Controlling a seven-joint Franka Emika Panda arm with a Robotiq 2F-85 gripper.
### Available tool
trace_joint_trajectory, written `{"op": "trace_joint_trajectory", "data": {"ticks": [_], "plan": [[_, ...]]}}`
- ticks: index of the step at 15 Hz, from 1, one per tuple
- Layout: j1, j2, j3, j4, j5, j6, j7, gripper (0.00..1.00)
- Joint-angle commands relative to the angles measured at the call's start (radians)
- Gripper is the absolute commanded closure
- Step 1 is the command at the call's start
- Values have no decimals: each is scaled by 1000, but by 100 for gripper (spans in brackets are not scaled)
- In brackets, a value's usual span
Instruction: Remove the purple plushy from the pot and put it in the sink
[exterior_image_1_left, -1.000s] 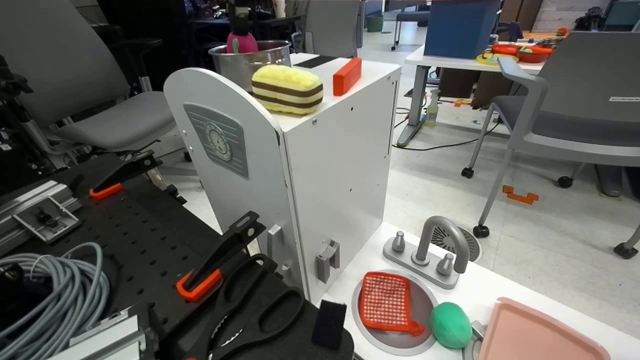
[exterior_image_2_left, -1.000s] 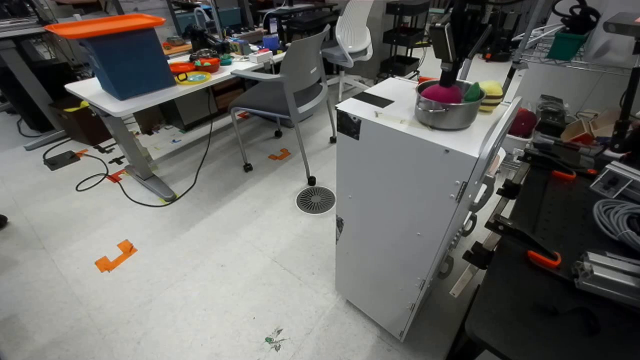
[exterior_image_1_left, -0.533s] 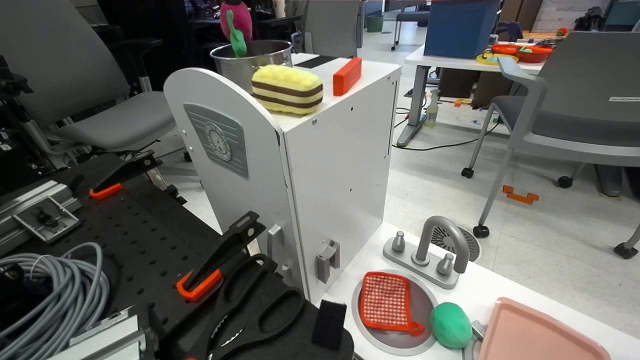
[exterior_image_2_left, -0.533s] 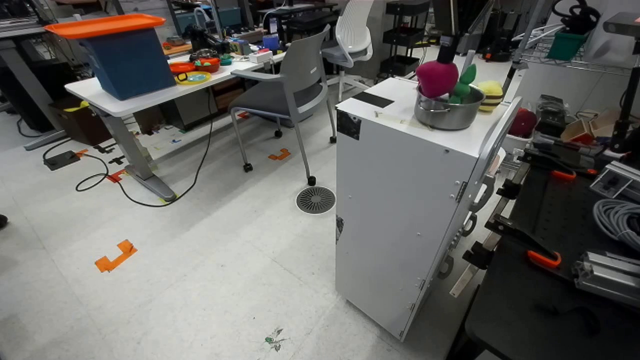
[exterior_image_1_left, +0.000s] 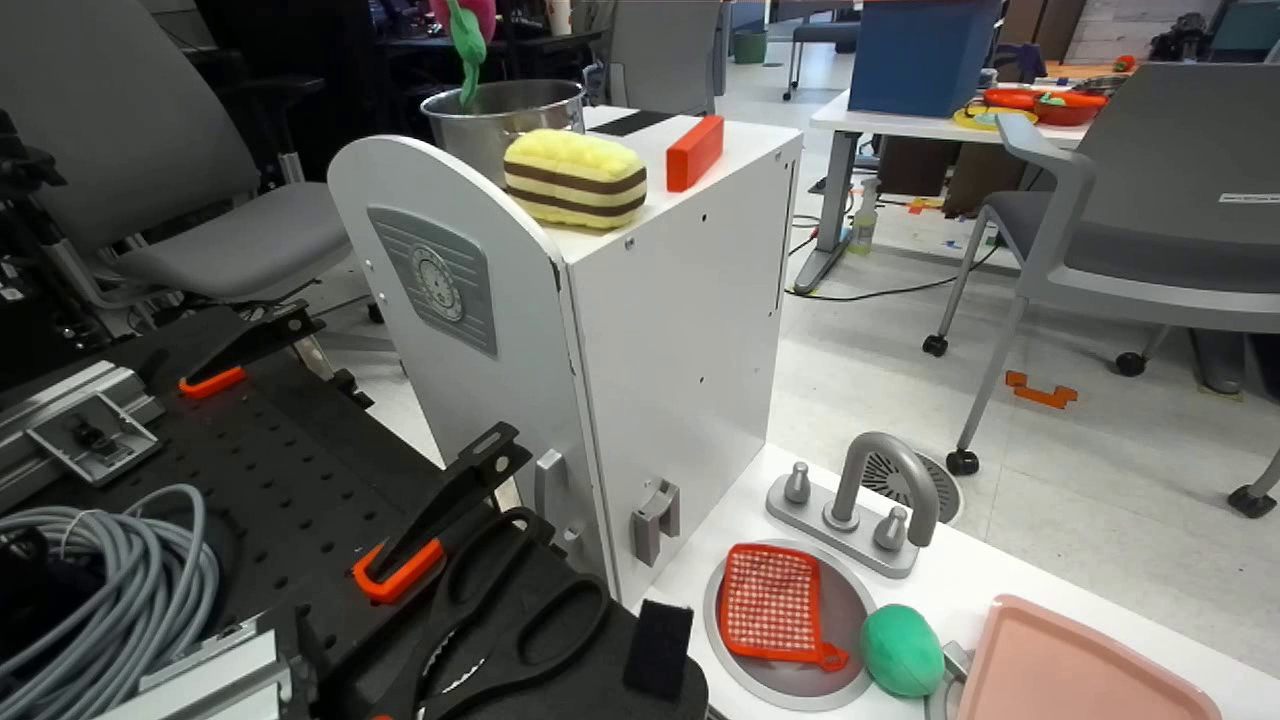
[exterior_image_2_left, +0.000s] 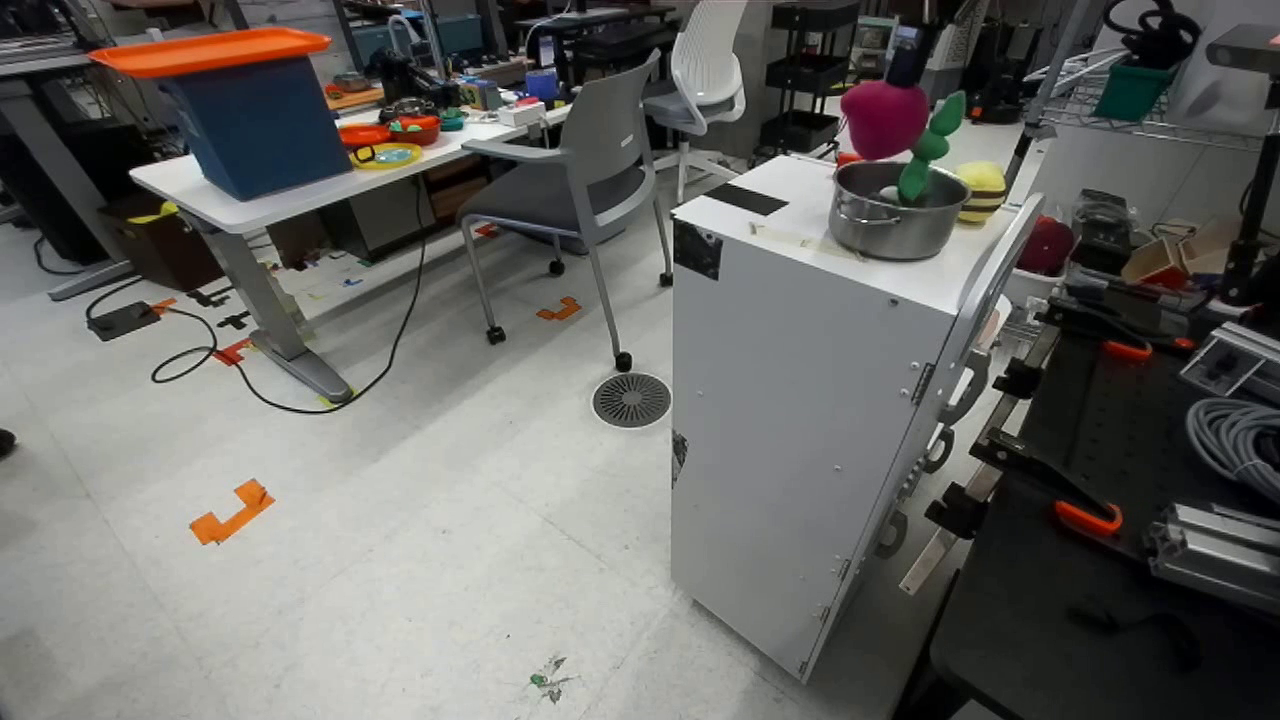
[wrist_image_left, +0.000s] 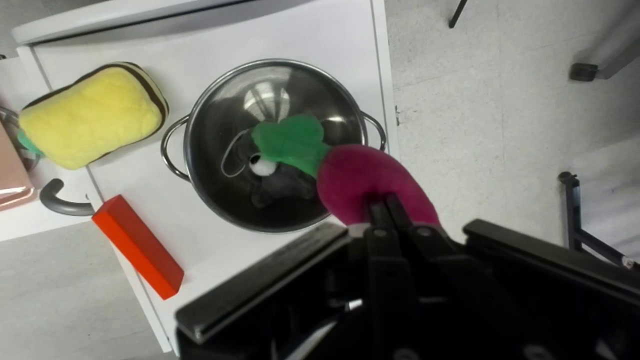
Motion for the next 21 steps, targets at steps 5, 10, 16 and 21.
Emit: {"op": "trace_joint_trajectory", "data": {"ticks": [5,10,16,21], "plan": [[-42,-232,-44,-101,-31,10,30,100],[-113,-318,-46,-135,-117,-3,102,100],[-214,-291,-69,-105,-219,-49,202,100],[-263,-234,-88,-47,-263,-89,261,100]]}}
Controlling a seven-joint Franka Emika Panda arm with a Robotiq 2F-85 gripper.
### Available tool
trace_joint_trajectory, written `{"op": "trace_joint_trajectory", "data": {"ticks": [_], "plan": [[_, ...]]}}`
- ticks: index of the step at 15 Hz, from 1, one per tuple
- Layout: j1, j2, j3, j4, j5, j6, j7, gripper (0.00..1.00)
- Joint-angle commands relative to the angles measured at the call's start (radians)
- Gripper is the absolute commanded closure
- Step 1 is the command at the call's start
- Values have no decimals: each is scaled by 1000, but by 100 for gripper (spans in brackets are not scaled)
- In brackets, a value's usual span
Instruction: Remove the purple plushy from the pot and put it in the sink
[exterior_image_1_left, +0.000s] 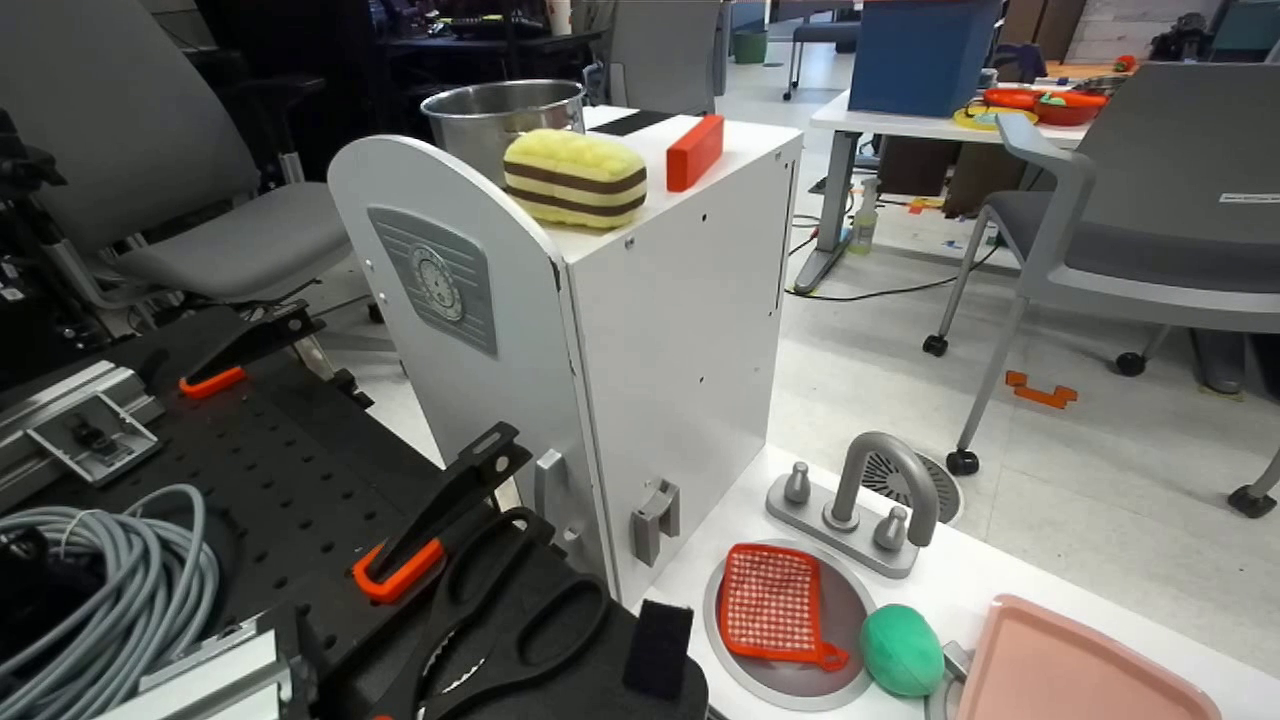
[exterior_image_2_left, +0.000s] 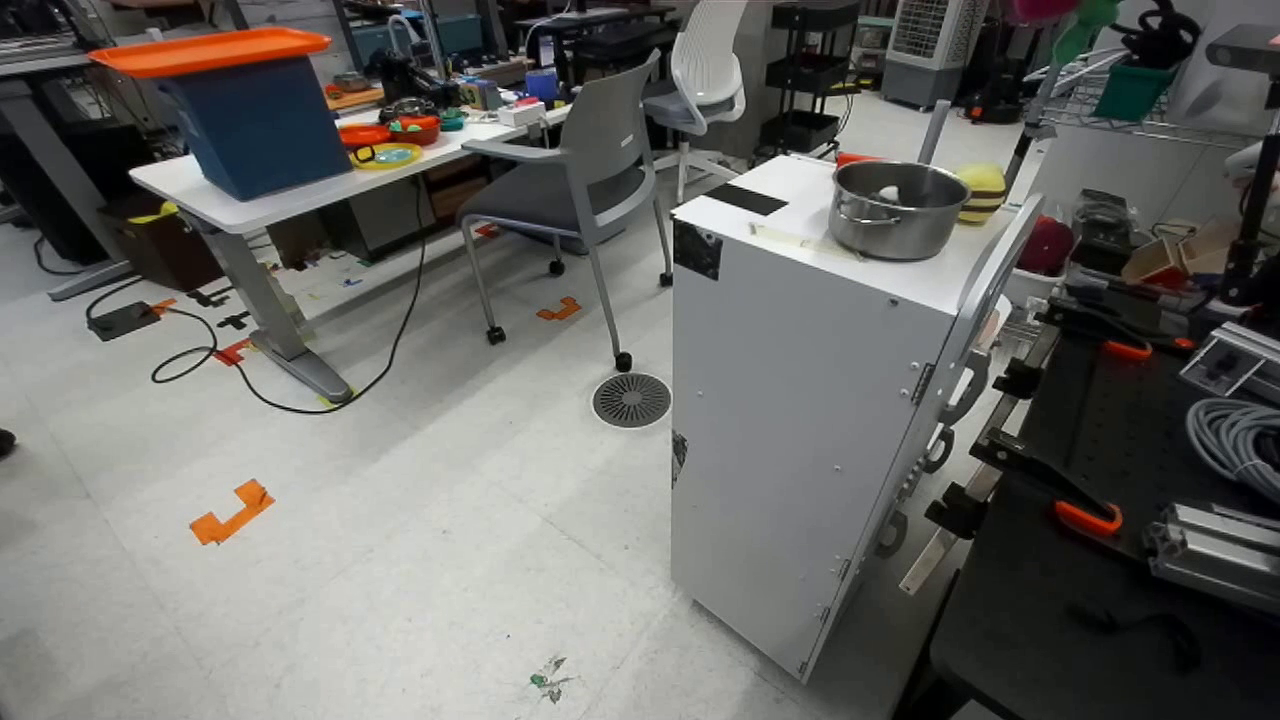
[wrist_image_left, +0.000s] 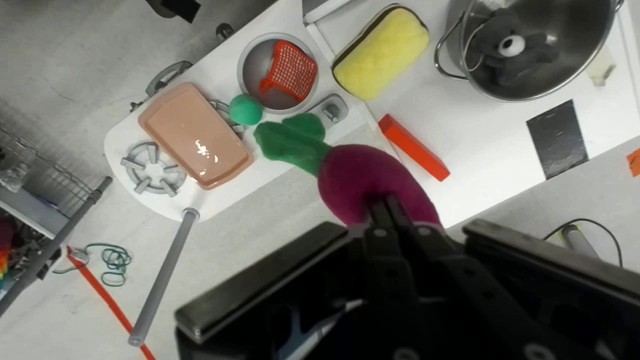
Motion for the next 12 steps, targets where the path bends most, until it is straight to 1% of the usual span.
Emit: {"op": "trace_joint_trajectory", "data": {"ticks": [1,8,12], "plan": [[-16,56,-8,75,-42,-58,61,100],[-8,169,-9,177,-70,-74,178,100],[-4,178,-16,209,-118,-92,244,100]]}}
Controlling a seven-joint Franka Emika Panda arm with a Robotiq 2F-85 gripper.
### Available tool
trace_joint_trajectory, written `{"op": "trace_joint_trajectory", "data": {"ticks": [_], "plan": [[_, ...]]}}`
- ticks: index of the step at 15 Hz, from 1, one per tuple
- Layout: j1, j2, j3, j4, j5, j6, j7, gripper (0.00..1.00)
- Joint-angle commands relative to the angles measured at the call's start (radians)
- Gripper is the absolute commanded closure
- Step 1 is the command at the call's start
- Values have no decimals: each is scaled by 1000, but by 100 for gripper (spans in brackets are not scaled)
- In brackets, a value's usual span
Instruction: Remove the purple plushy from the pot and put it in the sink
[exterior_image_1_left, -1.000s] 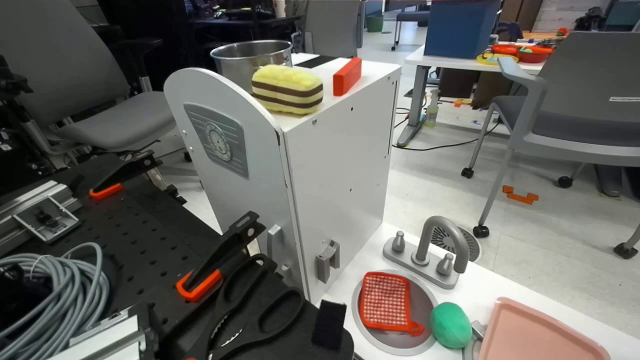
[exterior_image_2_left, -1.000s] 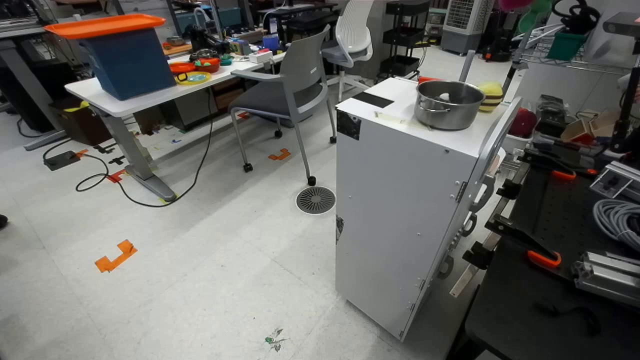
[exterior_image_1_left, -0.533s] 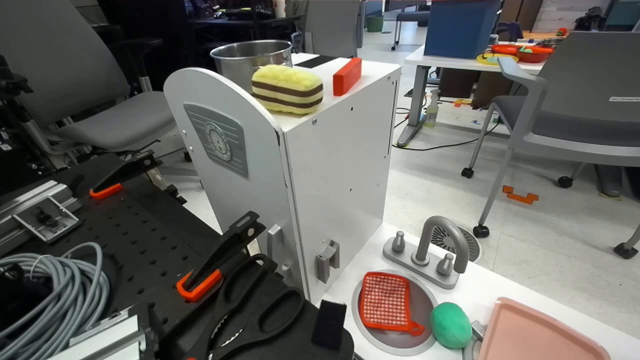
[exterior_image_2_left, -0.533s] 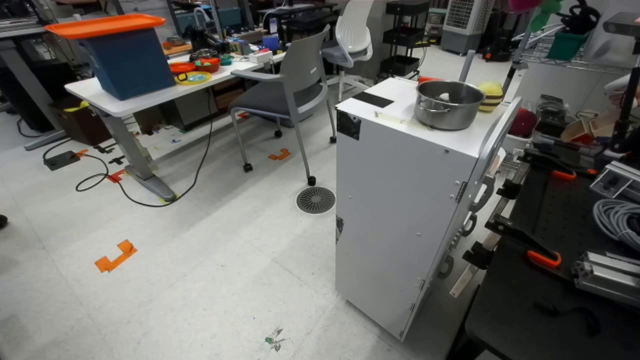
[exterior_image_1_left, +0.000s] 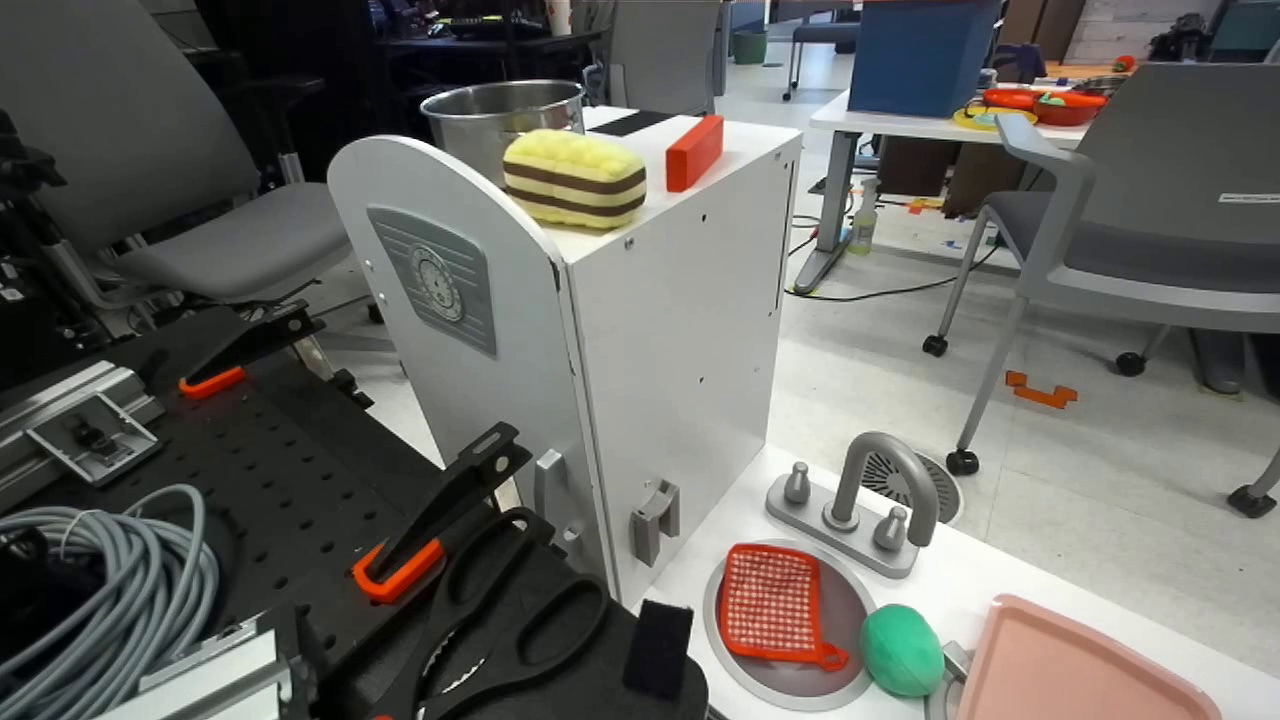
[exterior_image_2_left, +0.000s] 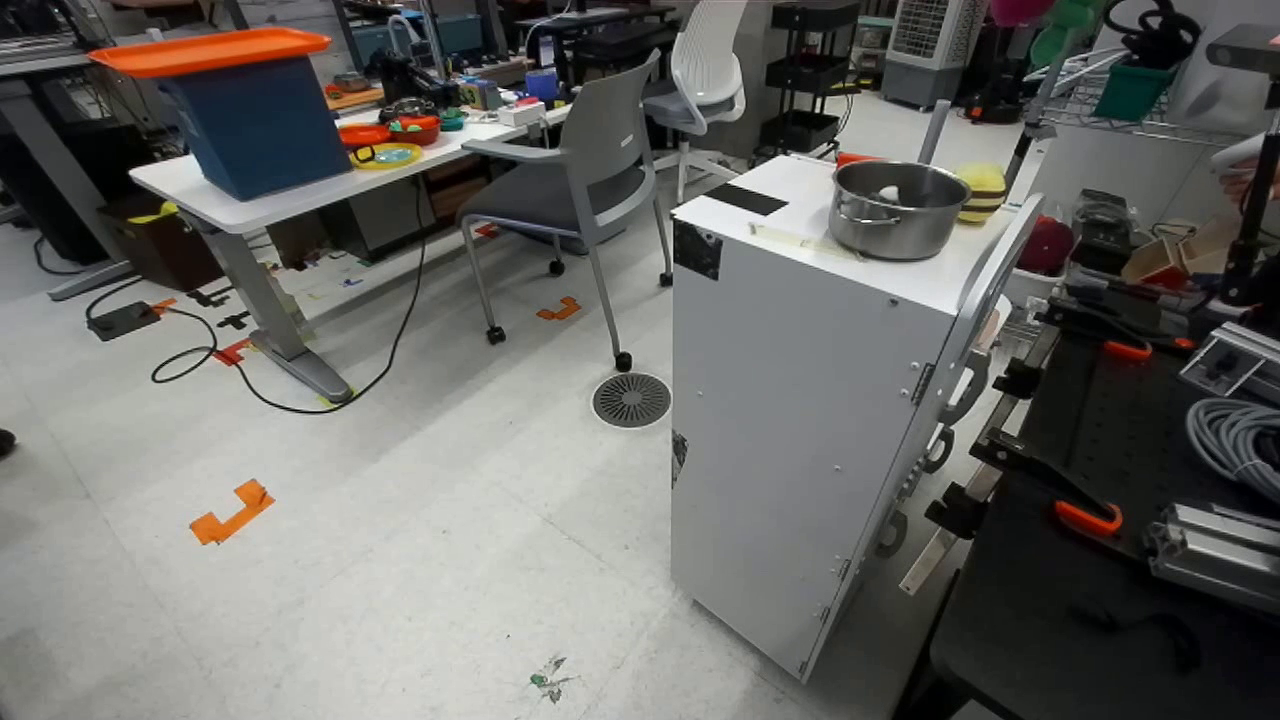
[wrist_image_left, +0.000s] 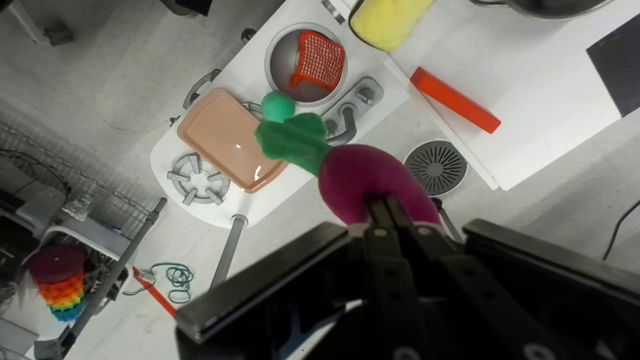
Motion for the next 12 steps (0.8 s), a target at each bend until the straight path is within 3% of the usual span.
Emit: {"op": "trace_joint_trajectory", "data": {"ticks": [1,12], "plan": [[11,5,-14,43,-50,-42,62,100],[0,-17,-82,-18,-14,-12,39,100]]}}
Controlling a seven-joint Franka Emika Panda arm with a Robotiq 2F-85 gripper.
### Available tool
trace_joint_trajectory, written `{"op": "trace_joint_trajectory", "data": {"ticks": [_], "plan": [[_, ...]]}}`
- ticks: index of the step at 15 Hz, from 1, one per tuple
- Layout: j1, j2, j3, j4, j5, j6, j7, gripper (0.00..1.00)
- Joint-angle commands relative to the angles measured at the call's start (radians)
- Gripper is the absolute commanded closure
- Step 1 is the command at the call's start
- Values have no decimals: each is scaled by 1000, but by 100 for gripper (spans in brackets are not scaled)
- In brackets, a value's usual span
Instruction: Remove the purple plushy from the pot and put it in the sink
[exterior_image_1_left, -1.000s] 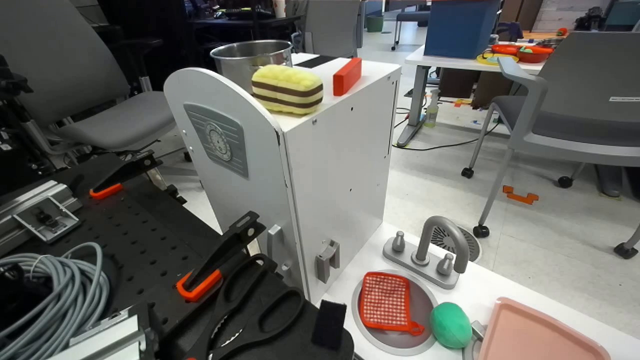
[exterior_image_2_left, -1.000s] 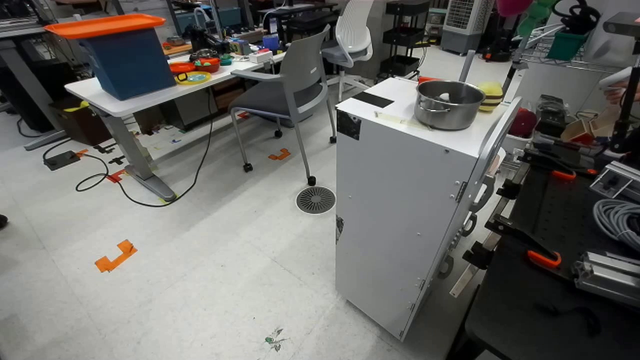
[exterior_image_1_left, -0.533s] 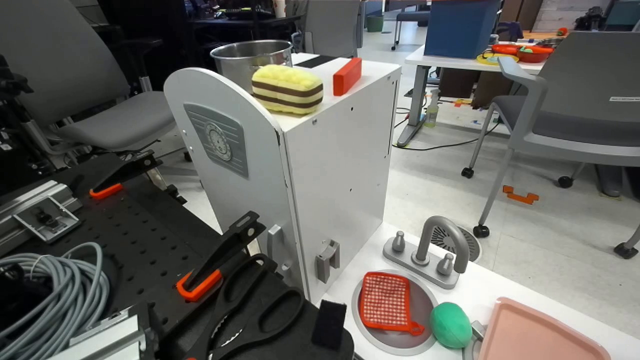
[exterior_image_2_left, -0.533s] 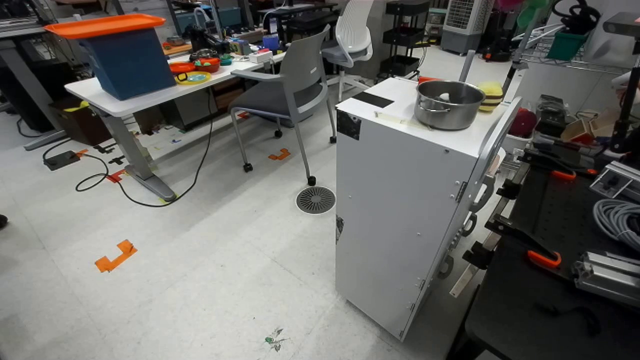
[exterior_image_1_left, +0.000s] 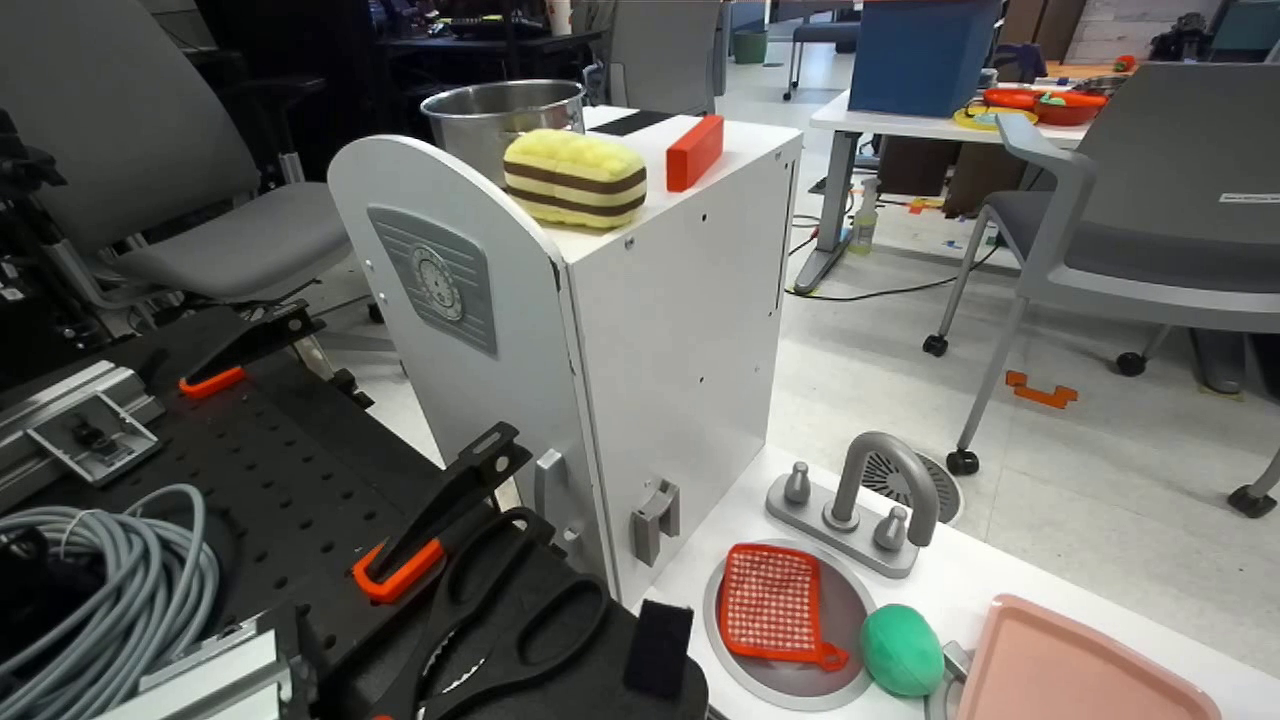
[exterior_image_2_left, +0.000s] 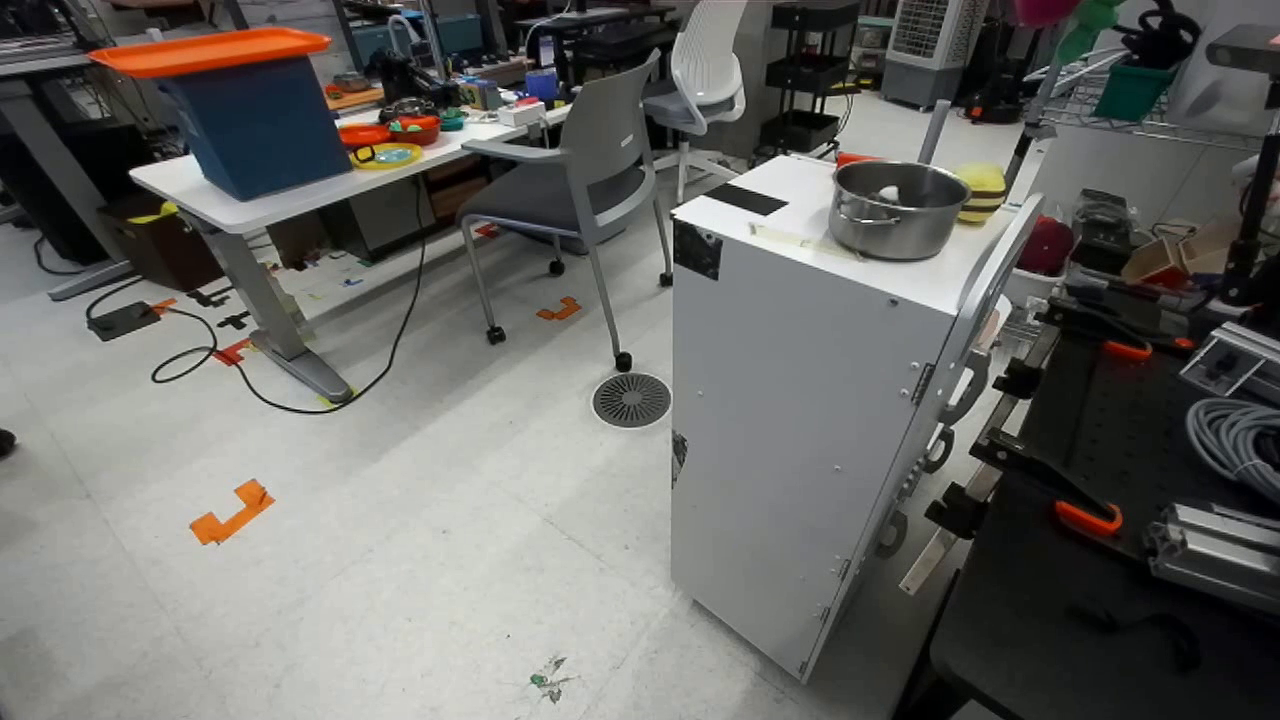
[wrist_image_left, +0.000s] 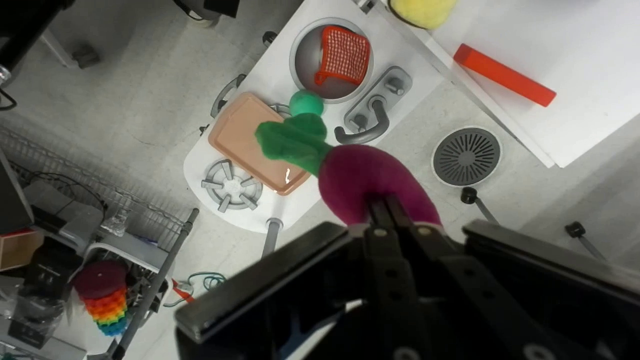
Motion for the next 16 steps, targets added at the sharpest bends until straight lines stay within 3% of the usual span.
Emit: {"op": "trace_joint_trajectory", "data": {"ticks": [1,5,6,8,16], "plan": [[1,-21,-23,-17,13,-1,-10,100],[2,-21,-32,-17,15,-3,-10,100],[2,-20,-33,-16,15,-4,-9,73],[2,-20,-34,-14,19,-7,-8,65],[20,-22,-12,-31,3,5,4,6]]}}
